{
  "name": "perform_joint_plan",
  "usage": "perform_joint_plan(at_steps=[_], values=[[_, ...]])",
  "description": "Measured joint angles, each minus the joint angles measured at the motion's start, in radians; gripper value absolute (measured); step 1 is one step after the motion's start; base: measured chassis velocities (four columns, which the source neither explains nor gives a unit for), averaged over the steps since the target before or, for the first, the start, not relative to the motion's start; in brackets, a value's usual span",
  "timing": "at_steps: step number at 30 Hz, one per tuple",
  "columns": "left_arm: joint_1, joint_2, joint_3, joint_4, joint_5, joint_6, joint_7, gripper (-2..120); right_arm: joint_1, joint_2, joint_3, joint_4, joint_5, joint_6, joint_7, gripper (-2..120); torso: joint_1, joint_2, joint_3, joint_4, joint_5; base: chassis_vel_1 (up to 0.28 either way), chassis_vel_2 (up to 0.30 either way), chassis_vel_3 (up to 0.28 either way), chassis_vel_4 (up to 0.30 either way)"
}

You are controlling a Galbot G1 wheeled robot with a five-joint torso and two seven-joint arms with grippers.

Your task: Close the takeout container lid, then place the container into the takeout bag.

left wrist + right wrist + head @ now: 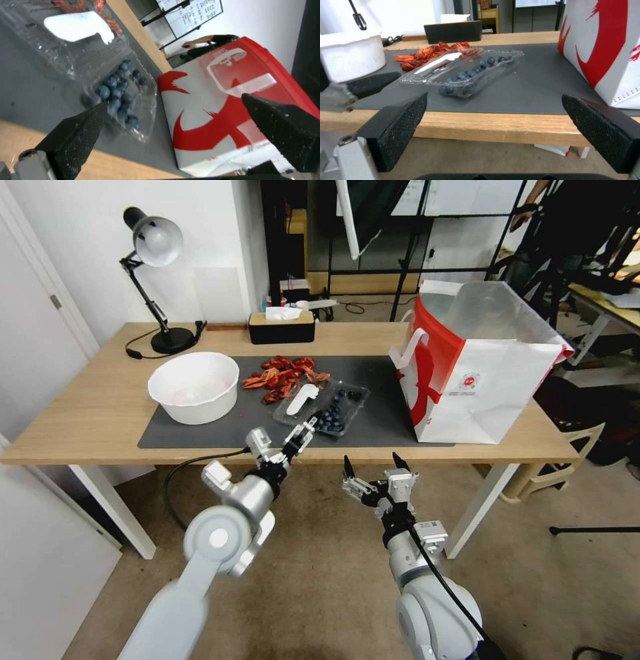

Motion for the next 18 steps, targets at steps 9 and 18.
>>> perform_joint_plan(at_steps=[9, 18], values=[[-0.088, -0.008, 0.024, 0.079, -0.006, -0.004, -0.036, 100, -0.006, 0.000, 0.007, 0.000, -0.002, 0.002, -0.002, 100, 0.000, 0.000, 0.000, 0.0000, 0.0000, 0.000, 0.000, 0.000, 0.000], [-0.109, -0.009, 0.029, 0.113, -0.009, 0.012, -0.068, 100, -0.010, 0.000, 0.011, 0.000, -0.005, 0.004, -0.003, 100, 0.000, 0.000, 0.000, 0.0001, 0.0000, 0.000, 0.000, 0.000, 0.000]])
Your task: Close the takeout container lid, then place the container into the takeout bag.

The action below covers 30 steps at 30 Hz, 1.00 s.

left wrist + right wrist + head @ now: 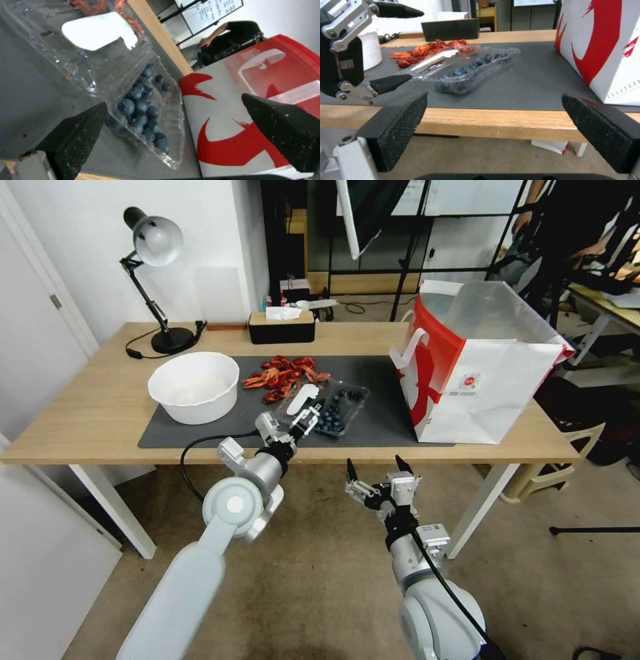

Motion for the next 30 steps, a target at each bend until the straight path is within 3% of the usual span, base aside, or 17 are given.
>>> perform_joint_plan(at_steps=[30], values=[[-0.065, -0.017, 0.023, 0.092, -0.009, 0.010, -0.042, 100, -0.010, 0.000, 0.006, -0.001, -0.008, 0.007, 0.000, 100, 0.000, 0.000, 0.000, 0.0000, 0.0001, 0.000, 0.000, 0.000, 0.000]])
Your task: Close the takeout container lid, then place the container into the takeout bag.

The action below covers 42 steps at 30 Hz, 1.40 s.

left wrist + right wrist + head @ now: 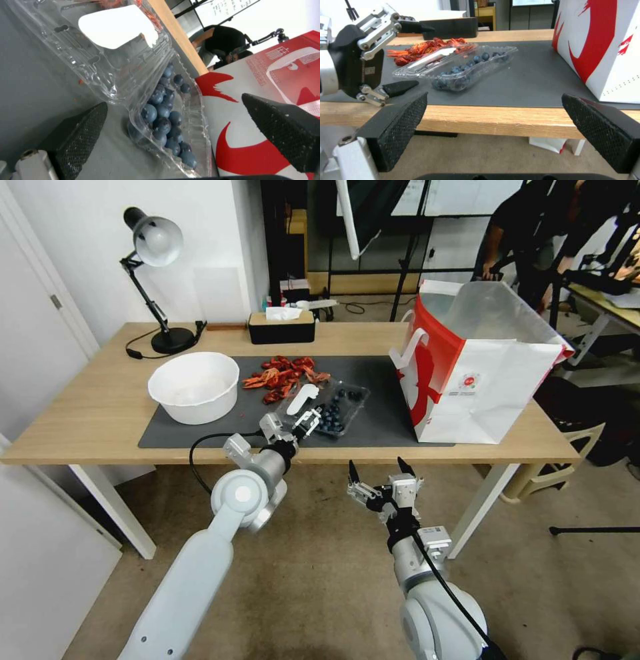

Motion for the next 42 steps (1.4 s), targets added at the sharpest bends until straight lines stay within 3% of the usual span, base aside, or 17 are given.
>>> perform_joint_plan(at_steps=[11, 22, 42], values=[[-0.013, -0.009, 0.018, 0.011, -0.020, 0.000, 0.008, 100, -0.008, 0.000, 0.003, 0.000, -0.004, 0.004, 0.000, 100, 0.000, 0.000, 0.000, -0.0001, -0.0003, 0.000, 0.000, 0.000, 0.000], [-0.023, -0.014, 0.025, 0.010, -0.041, -0.026, 0.059, 100, -0.011, 0.000, 0.004, -0.010, -0.008, 0.008, 0.000, 100, 0.000, 0.000, 0.000, 0.0000, -0.0001, 0.000, 0.000, 0.000, 0.000], [0.019, -0.049, 0.096, -0.052, 0.004, -0.032, 0.056, 100, -0.018, 0.000, 0.004, -0.011, -0.014, 0.014, 0.002, 100, 0.000, 0.000, 0.000, 0.0000, 0.0000, 0.000, 0.000, 0.000, 0.000]])
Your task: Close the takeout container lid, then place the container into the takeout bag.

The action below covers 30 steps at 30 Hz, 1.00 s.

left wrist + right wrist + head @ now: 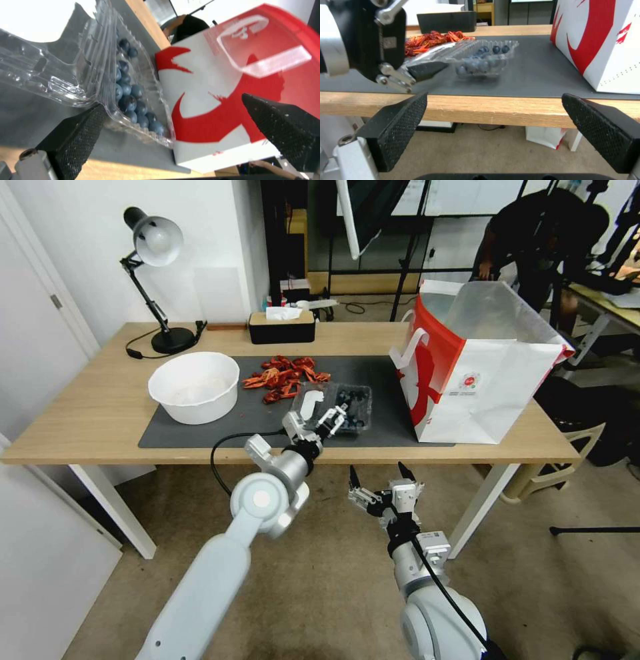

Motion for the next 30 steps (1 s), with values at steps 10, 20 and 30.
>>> perform_joint_plan(at_steps=[10, 20, 30], values=[[-0.008, -0.032, 0.048, 0.019, 0.034, -0.019, -0.006, 100, -0.010, 0.001, 0.001, 0.009, -0.002, 0.004, 0.000, 100, 0.000, 0.000, 0.000, -0.0001, -0.0001, 0.000, 0.000, 0.000, 0.000], [-0.001, -0.029, 0.044, 0.026, 0.039, -0.023, -0.007, 100, -0.009, 0.000, 0.001, 0.009, -0.003, 0.006, 0.000, 100, 0.000, 0.000, 0.000, 0.0000, -0.0001, 0.000, 0.000, 0.000, 0.000], [0.036, -0.025, 0.024, -0.002, 0.042, -0.017, -0.016, 100, -0.011, 0.003, -0.006, 0.007, -0.006, 0.007, 0.000, 100, 0.000, 0.000, 0.000, 0.0000, -0.0001, 0.000, 0.000, 0.000, 0.000]])
